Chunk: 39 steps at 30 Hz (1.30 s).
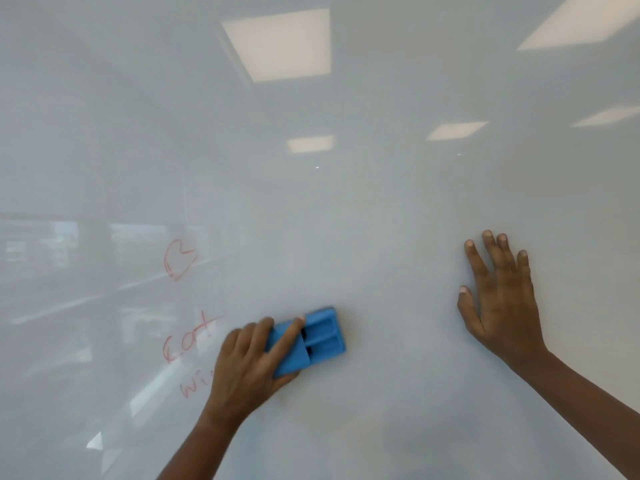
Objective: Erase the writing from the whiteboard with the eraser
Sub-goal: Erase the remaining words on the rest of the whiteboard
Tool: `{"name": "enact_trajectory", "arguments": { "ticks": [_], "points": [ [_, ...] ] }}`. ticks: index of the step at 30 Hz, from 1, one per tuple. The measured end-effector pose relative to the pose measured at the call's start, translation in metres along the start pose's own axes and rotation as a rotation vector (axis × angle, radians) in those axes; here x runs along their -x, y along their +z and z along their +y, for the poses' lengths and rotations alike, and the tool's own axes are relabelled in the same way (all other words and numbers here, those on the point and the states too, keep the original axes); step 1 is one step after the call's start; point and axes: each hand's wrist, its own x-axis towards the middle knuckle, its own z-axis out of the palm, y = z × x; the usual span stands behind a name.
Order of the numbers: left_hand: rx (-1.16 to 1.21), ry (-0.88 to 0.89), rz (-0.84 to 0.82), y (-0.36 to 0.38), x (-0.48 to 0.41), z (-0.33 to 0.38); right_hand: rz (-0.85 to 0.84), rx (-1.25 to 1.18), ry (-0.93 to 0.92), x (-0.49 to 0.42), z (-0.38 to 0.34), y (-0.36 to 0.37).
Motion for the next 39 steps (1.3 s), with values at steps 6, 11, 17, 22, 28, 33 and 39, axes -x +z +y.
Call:
{"name": "enact_trajectory", "arguments": {
  "ticks": [6, 11, 17, 22, 28, 33, 39],
  "points": [
    [-0.093, -0.517, 0.075, -0.023, -0.084, -0.087, 0.011, -0.046, -0.134, -0.043, -0.041, 0.003],
    [-0.081, -0.682, 0.075, -0.027, -0.085, -0.123, 0.009, -0.105, -0.096, -0.082, -0.056, 0.007],
    [-0.026, -0.47, 0.027, -0.011, 0.02, -0.043, 0.015, -0.08, -0.097, -0.079, -0.056, 0.013],
    [0.017, 0.005, -0.132, -0.001, 0.094, 0.007, 0.013, -0.081, -0.099, -0.079, -0.057, 0.012],
    [-0.084, -0.025, 0.016, -0.016, 0.012, -0.083, 0.019, -0.088, -0.097, -0.079, -0.056, 0.013],
    [-0.093, -0.799, 0.085, -0.033, -0.055, -0.146, 0.031, -0.09, -0.089, -0.079, -0.056, 0.014],
    [-0.03, -0.756, 0.041, -0.016, 0.023, -0.075, 0.032, -0.082, -0.087, -0.078, -0.057, 0.014]
  ]
}}
